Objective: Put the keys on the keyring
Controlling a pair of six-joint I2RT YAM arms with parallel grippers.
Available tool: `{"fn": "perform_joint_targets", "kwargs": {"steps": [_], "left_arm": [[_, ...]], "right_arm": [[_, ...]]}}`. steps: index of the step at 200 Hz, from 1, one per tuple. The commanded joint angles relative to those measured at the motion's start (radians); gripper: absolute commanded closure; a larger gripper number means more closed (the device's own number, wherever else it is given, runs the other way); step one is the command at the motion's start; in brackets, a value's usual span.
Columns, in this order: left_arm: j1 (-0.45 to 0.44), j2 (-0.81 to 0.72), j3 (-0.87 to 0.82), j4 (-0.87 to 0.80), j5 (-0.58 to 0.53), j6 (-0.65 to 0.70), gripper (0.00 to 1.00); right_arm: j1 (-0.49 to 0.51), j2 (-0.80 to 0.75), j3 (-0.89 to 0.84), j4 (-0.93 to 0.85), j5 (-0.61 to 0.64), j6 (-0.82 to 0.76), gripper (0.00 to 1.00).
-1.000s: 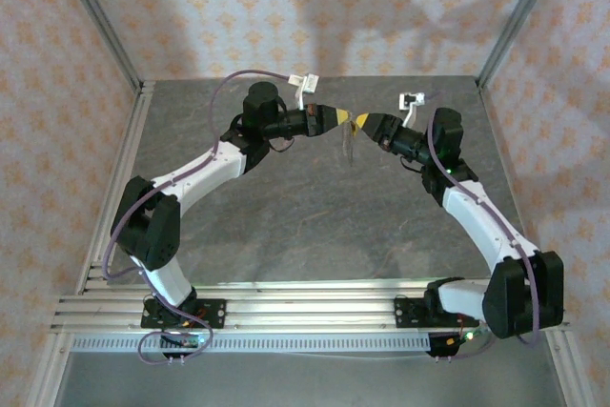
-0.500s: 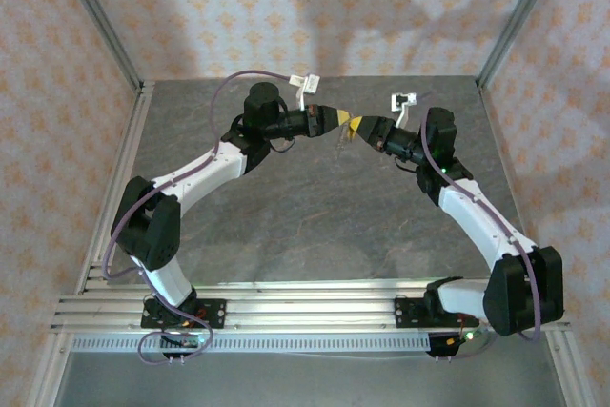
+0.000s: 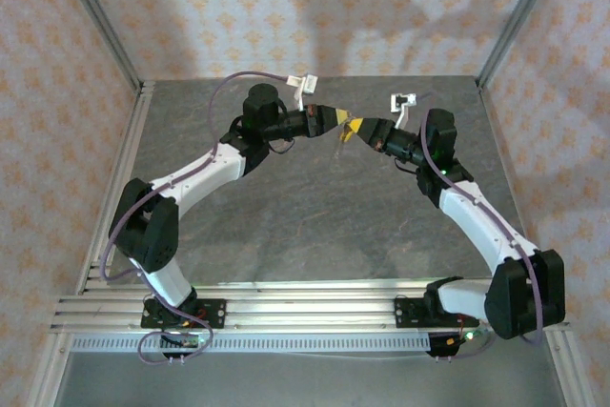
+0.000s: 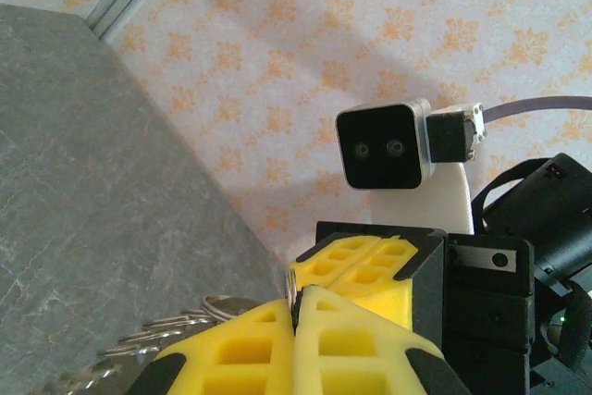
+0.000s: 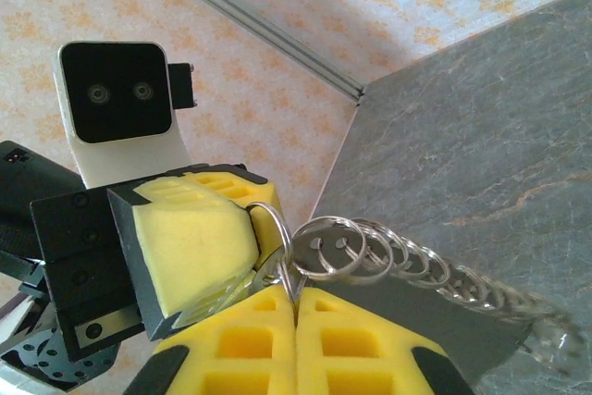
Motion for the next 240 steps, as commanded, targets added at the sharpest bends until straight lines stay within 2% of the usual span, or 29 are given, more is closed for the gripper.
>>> {"fn": "perform_joint_targets", "kwargs": {"steps": [1,85,156,214,240], "left_arm": [[-0.014,-0.063,-0.011,0.083,-0.038,-0.004,1.00],[-0.065,-0.092,-0.073,0.119,-0.125,0.002,1.00],[-0.103,-0.147,-0.241,0.265,-0.358,-0.079,1.00],[-0.152,-0.156,-0.289,0.342,-0.450,-0.114,1.00],[-0.161,-0.151,-0.298,0.357,-0.464,-0.124,1.00]], "right_arm": [[0.038,-0.024,-0.015,0.014,0.006,-0.021,1.00],[0.138,-0.026,-0.001,-0.022,0.128,-0.009,1.00],[0.166,-0.035,-0.025,-0.047,0.276,0.086,1.00],[0.251,-0.005,0.032,-0.168,0.378,0.023,1.00],[0.289,0.036,0.071,-0.207,0.379,-0.012,1.00]]}}
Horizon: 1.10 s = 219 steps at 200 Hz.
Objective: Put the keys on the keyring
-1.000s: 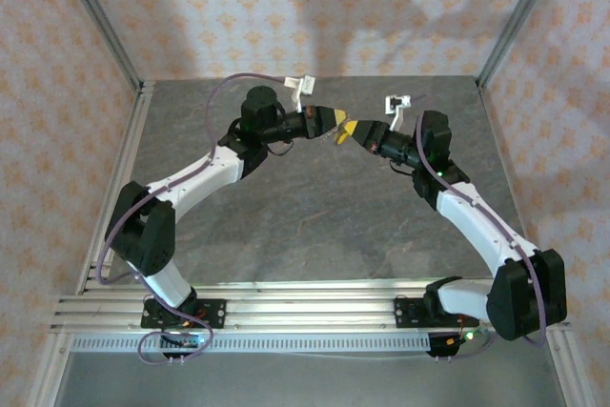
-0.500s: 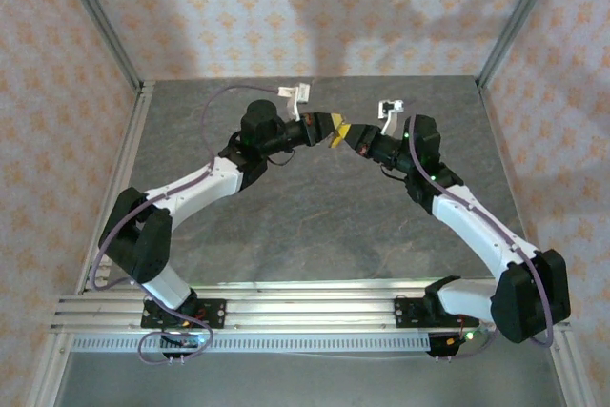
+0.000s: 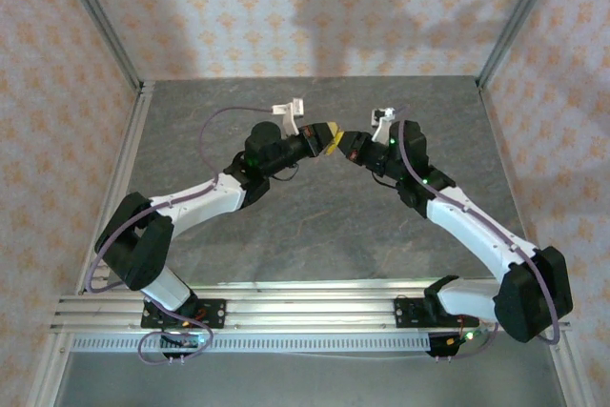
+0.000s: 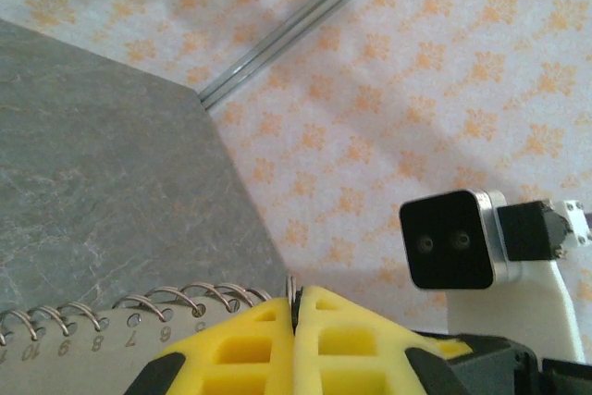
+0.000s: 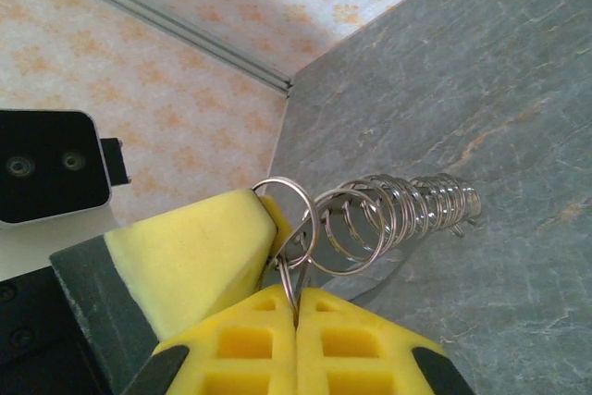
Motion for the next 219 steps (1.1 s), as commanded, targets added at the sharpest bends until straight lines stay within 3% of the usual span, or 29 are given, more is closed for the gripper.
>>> {"fn": "perform_joint_targets", "kwargs": {"steps": [1,42,87,167,219], "left_arm": [[-0.040,-0.036,0.001,0.132,0.010,-0.022,1.00],[-0.040,-0.047,-0.015,0.131,-0.003,-0.024,1.00],[-0.043,-0.030,-0.007,0.146,-0.003,-0.038,1.00],[-0.043,-0.029,0.000,0.162,-0.005,-0.045,1.00],[-0.043,-0.042,0.031,0.188,0.024,-0.045,1.00]], "right_arm": [[0.054,0.042,0.060,-0.048,-0.005,-0.054,1.00],[0.054,0.027,0.083,-0.124,0.084,-0.097,1.00],[0.088,0.060,0.146,-0.107,-0.024,-0.126,1.00],[0.085,0.022,0.164,-0.164,0.013,-0.160,1.00],[0.065,-0.030,0.212,-0.221,0.038,-0.163,0.84]]}}
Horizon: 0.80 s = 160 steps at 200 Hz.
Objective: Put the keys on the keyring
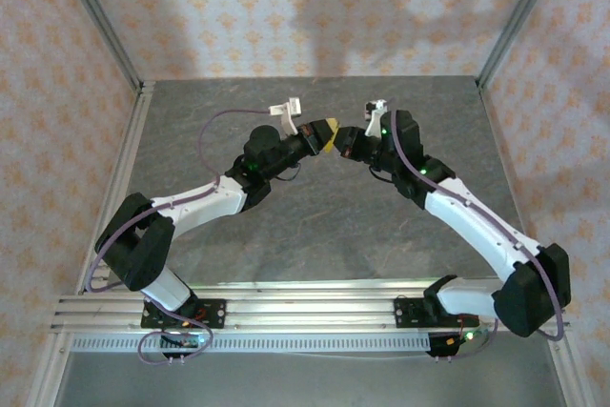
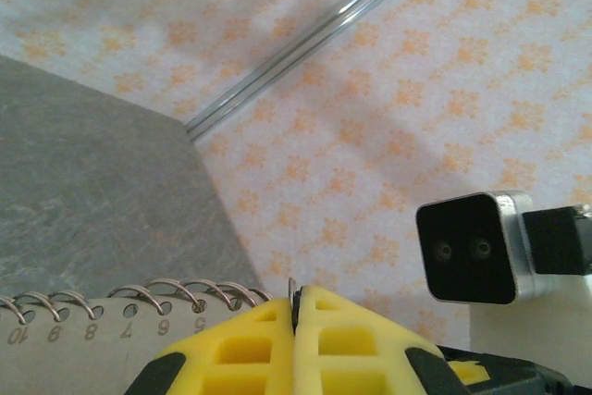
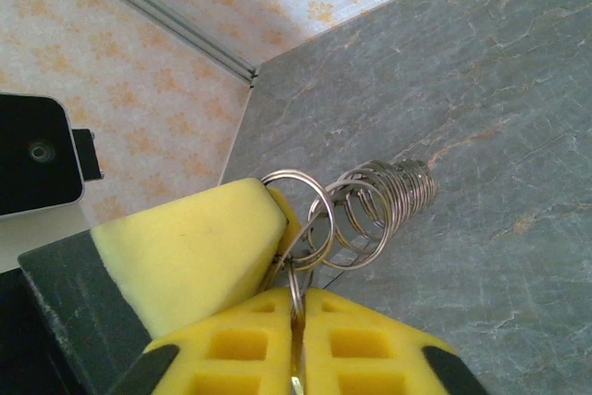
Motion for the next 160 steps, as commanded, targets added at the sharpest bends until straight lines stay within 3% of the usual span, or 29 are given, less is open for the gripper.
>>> {"fn": "perform_joint_targets", "kwargs": {"steps": [1,86,160], "left_arm": [[-0.027,-0.040,0.051,0.091,0.071,-0.012,1.00],[-0.015,-0.037,0.105,0.092,0.100,0.024,1.00],[-0.002,-0.056,0.123,0.087,0.142,0.034,1.00]], "right_arm": [[0.021,-0.044,0.069,-0.010,-0.048,-0.024,0.84],[-0.085,-0.166,0.143,-0.048,-0.124,-0.017,0.51],[-0.163,-0.254,0.130,-0.033,-0.061,0.009,0.49]]}}
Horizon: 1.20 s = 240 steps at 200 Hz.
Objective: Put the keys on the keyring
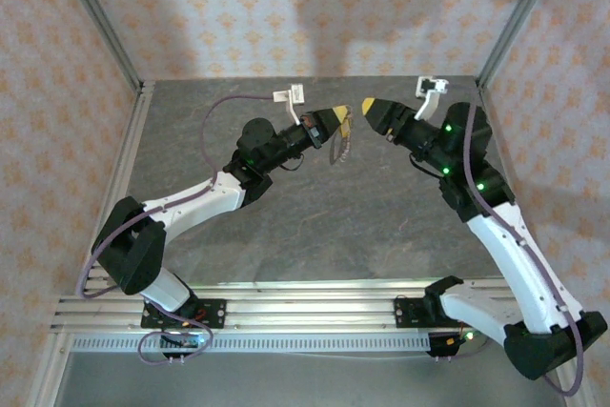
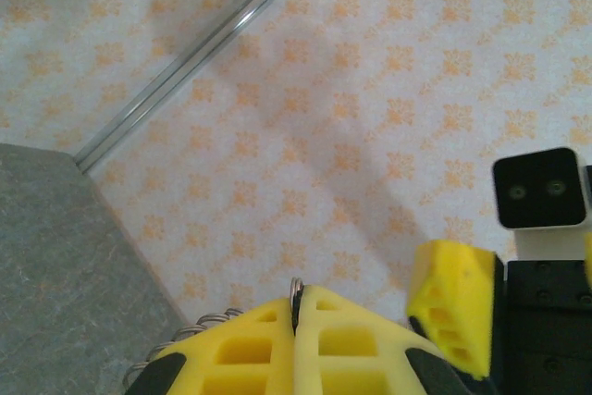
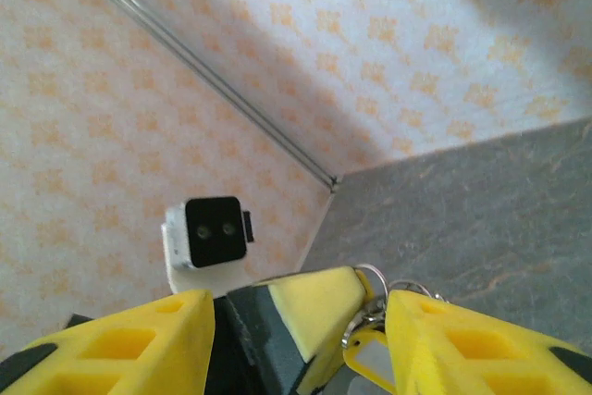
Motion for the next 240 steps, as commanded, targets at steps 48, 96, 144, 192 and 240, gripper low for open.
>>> {"fn": "perform_joint_targets", "kwargs": {"steps": [48,96,144,192,240], "left_arm": [[0.009,-0.038,0.030,0.033,0.009,0.006,1.00],[0.009,-0.037,0.010,0.058,-0.015,-0.019,1.00],[0.009,-0.037,0.009,0.060,-0.018,-0.020,1.00],[0.008,-0.035,0.009,0.061,-0.018,-0.021,1.00],[0.008,-0.037,0.011,0.059,-0.020,-0.019,1.00]], "right_arm": [[-0.014,0.036,-0.144,0.320,-0.024,0.211,0.62],[-0.014,0.073,-0.221,0.470,-0.047,0.325,0.67],[-0.011,0.093,-0.249,0.527,-0.062,0.373,0.70],[0.015,0.115,-0.251,0.534,-0.066,0.372,0.74],[0.041,0.127,-0.260,0.532,-0.063,0.365,0.78]]}}
